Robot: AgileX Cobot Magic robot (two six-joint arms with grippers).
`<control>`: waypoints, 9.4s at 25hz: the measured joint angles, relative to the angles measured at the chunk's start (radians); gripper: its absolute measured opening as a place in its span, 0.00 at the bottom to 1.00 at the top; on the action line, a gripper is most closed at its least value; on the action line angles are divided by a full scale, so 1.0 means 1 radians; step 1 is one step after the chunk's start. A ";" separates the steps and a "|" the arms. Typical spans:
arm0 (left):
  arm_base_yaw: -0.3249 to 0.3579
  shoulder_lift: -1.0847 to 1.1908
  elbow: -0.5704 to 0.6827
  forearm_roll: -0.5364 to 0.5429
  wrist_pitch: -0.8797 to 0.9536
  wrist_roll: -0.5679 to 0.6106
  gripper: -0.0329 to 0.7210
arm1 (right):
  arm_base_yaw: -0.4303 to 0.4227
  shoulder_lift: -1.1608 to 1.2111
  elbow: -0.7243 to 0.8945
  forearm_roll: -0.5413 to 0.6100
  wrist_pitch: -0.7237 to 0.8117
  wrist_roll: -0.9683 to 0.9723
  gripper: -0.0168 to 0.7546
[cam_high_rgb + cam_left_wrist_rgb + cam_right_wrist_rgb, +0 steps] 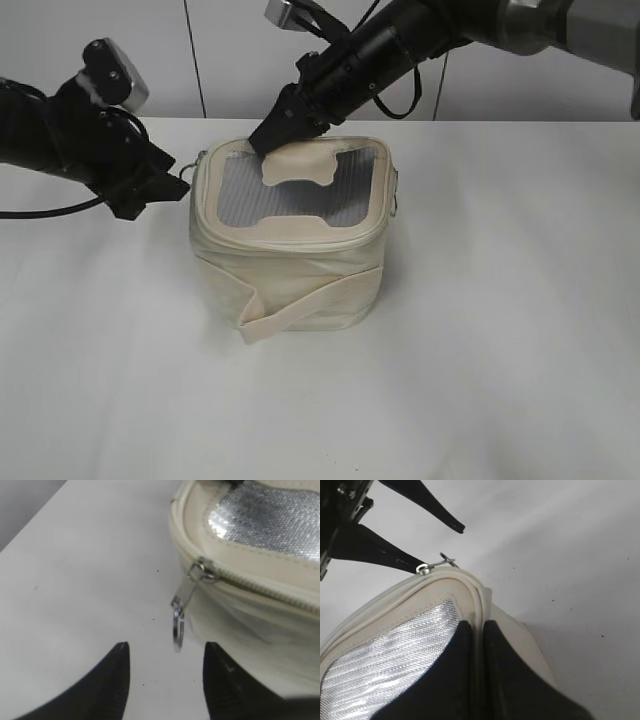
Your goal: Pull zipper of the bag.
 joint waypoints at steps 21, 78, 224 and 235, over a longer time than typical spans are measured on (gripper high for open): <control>-0.044 0.019 -0.062 0.210 -0.017 -0.276 0.06 | 0.000 0.000 0.000 -0.031 -0.014 0.103 0.08; -0.527 -0.326 0.241 0.223 0.087 -0.928 0.57 | -0.032 -0.015 -0.005 -0.052 0.007 0.299 0.49; -0.282 0.319 -1.093 0.549 0.670 -1.484 0.33 | 0.026 -1.033 1.343 -0.132 -0.416 0.438 0.57; -0.339 -0.492 -0.339 0.852 0.415 -1.758 0.32 | -0.008 -1.638 1.388 -0.624 -0.069 0.788 0.57</control>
